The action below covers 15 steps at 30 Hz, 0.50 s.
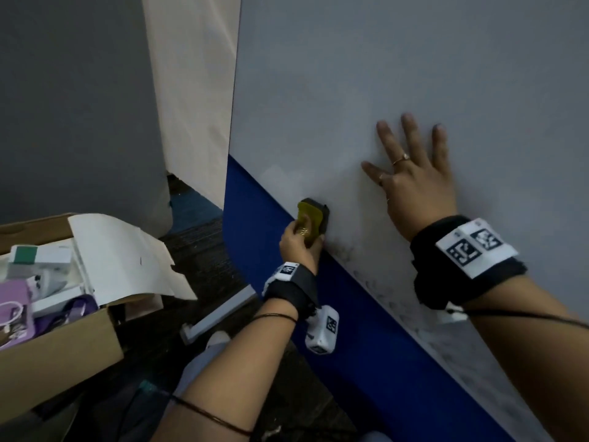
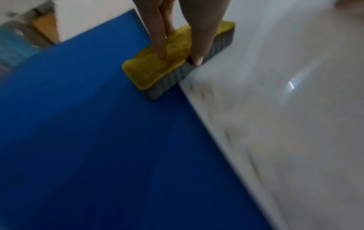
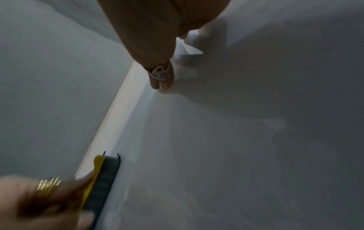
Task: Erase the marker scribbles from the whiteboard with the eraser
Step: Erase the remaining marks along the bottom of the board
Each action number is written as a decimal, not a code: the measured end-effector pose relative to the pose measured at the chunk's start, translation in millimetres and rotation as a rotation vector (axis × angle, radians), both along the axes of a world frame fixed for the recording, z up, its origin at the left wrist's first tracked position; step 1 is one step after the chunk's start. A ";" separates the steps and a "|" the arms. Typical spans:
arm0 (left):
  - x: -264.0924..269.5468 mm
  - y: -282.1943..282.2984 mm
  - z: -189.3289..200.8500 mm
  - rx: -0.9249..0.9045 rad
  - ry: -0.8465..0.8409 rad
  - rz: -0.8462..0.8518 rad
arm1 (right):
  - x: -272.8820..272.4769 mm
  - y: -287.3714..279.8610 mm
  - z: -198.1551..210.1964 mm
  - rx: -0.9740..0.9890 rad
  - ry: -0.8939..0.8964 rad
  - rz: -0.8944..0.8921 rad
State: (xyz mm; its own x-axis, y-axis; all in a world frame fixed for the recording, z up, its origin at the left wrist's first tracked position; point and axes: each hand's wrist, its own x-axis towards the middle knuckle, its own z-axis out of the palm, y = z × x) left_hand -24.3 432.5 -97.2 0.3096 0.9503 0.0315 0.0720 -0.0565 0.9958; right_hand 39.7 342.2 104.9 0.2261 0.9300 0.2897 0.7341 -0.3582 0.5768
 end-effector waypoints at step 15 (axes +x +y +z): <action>-51.6 -77.3 0.0 0.611 0.138 -0.350 | -20.0 -72.6 -24.5 -0.056 0.370 0.237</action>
State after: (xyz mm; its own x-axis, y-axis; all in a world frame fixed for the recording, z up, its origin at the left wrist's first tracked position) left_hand -75.9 355.2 -97.2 0.6324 0.6194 0.4652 0.0706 -0.6441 0.7617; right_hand 19.7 269.6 80.4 0.0839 0.9807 0.1767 0.9530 -0.1308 0.2732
